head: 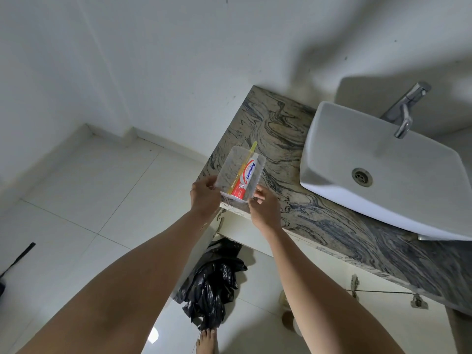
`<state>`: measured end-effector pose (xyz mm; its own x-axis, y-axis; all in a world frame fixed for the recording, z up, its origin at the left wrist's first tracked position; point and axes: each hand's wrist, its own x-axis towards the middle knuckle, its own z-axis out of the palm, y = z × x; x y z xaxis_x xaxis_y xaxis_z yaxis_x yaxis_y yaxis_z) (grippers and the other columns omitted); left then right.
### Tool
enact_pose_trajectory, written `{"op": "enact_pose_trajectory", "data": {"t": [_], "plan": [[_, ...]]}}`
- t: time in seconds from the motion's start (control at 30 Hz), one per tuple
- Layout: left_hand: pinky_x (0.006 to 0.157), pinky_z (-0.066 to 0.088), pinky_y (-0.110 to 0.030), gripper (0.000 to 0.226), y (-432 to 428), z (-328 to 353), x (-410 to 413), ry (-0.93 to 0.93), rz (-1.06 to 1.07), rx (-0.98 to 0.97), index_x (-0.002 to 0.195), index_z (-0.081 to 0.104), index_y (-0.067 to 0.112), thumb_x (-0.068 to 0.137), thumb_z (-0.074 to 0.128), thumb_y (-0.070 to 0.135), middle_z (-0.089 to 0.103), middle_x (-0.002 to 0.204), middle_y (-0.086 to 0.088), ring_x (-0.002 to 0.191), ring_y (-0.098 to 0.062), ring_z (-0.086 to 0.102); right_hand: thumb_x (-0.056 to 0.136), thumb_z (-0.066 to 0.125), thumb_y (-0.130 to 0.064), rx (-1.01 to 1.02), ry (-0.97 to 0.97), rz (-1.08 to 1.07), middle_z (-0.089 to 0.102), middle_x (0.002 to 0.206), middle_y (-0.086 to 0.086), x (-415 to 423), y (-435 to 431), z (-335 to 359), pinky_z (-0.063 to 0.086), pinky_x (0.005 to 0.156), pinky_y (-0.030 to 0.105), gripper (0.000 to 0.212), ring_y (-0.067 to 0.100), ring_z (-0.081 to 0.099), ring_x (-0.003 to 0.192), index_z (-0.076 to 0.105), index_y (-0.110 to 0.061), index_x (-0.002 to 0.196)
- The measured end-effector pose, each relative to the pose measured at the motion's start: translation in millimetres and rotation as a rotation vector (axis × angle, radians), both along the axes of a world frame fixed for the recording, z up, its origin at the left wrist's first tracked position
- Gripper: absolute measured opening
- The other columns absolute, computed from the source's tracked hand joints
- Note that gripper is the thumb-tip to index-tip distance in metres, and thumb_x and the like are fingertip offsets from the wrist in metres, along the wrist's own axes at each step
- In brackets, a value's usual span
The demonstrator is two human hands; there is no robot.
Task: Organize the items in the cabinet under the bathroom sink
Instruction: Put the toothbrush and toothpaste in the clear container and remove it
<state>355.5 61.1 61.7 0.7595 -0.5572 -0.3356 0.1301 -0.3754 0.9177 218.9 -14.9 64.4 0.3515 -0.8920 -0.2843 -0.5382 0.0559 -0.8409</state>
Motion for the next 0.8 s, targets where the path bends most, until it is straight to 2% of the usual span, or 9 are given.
{"op": "enact_pose_trajectory", "data": {"t": [0.17, 0.27, 0.33, 0.4, 0.5, 0.6, 0.67, 0.73, 0.8], "plan": [[0.054, 0.055, -0.021, 0.024, 3, -1, -1, -0.012, -0.017, -0.02, 0.112, 0.073, 0.017, 0.094, 0.061, 0.006, 0.072, 0.095, 0.006, 0.076, -0.005, 0.067, 0.093, 0.059, -0.009, -0.025, 0.022, 0.033, 0.073, 0.113, -0.005, 0, 0, -3, 0.056, 0.092, 0.037, 0.031, 0.01, 0.068, 0.103, 0.07, -0.025, 0.116], [0.059, 0.056, -0.021, 0.023, 4, 0, -1, -0.017, -0.036, -0.044, 0.113, 0.073, 0.016, 0.094, 0.064, 0.008, 0.071, 0.093, 0.008, 0.079, -0.005, 0.068, 0.094, 0.057, -0.01, -0.041, 0.05, 0.038, 0.072, 0.116, -0.002, 1, 0, -5, 0.054, 0.089, 0.032, 0.032, 0.014, 0.068, 0.104, 0.068, -0.022, 0.122], [0.056, 0.056, -0.022, 0.025, 5, 1, -1, -0.022, -0.05, -0.05, 0.116, 0.073, 0.016, 0.095, 0.062, 0.008, 0.071, 0.094, 0.007, 0.075, -0.008, 0.067, 0.094, 0.057, -0.01, -0.051, 0.056, 0.047, 0.073, 0.114, -0.001, 1, 1, -8, 0.051, 0.086, 0.029, 0.031, 0.016, 0.069, 0.104, 0.067, -0.019, 0.122], [0.054, 0.056, -0.024, 0.027, 7, 2, -2, -0.025, -0.066, -0.057, 0.118, 0.072, 0.016, 0.096, 0.058, 0.007, 0.071, 0.098, 0.004, 0.07, -0.006, 0.065, 0.094, 0.057, -0.011, -0.062, 0.052, 0.038, 0.073, 0.114, 0.001, 2, 1, -7, 0.052, 0.087, 0.032, 0.028, 0.016, 0.069, 0.102, 0.067, -0.018, 0.12], [0.067, 0.062, -0.031, 0.03, 12, 4, -4, -0.042, -0.087, -0.086, 0.123, 0.067, 0.019, 0.097, 0.056, 0.008, 0.071, 0.103, 0.006, 0.084, -0.004, 0.068, 0.097, 0.055, -0.013, -0.06, 0.0, -0.018, 0.068, 0.125, 0.004, -1, 8, 2, 0.048, 0.089, 0.029, 0.031, 0.016, 0.065, 0.105, 0.062, -0.015, 0.127], [0.066, 0.056, -0.024, 0.031, 20, 2, -8, -0.133, 0.008, -0.023, 0.124, 0.063, 0.019, 0.094, 0.06, 0.01, 0.069, 0.103, 0.004, 0.092, -0.015, 0.067, 0.1, 0.052, -0.015, -0.082, -0.029, -0.064, 0.059, 0.138, 0.011, -12, 20, 5, 0.046, 0.094, 0.026, 0.044, 0.022, 0.06, 0.122, 0.048, -0.006, 0.143], [0.061, 0.047, -0.016, 0.025, 32, -2, -20, -0.205, 0.084, 0.037, 0.118, 0.065, 0.018, 0.094, 0.062, 0.015, 0.069, 0.1, 0.003, 0.085, -0.014, 0.066, 0.1, 0.051, -0.013, -0.161, -0.016, -0.029, 0.054, 0.141, 0.013, -29, 34, -6, 0.045, 0.102, 0.028, 0.045, 0.024, 0.055, 0.126, 0.046, -0.004, 0.143], [0.066, 0.048, -0.021, 0.023, 46, -10, -37, -0.219, 0.085, 0.079, 0.116, 0.065, 0.018, 0.093, 0.062, 0.019, 0.069, 0.098, 0.002, 0.08, -0.013, 0.064, 0.099, 0.053, -0.013, -0.233, 0.04, 0.019, 0.054, 0.14, 0.012, -54, 52, -27, 0.044, 0.107, 0.032, 0.044, 0.023, 0.055, 0.126, 0.047, -0.006, 0.142], [0.071, 0.047, -0.027, 0.026, 60, -22, -58, -0.194, 0.026, 0.129, 0.119, 0.063, 0.019, 0.094, 0.061, 0.022, 0.067, 0.1, 0.002, 0.084, -0.016, 0.063, 0.099, 0.055, -0.014, -0.211, 0.096, 0.033, 0.054, 0.141, 0.011, -83, 70, -47, 0.042, 0.111, 0.037, 0.045, 0.022, 0.054, 0.128, 0.048, -0.008, 0.142]]}}
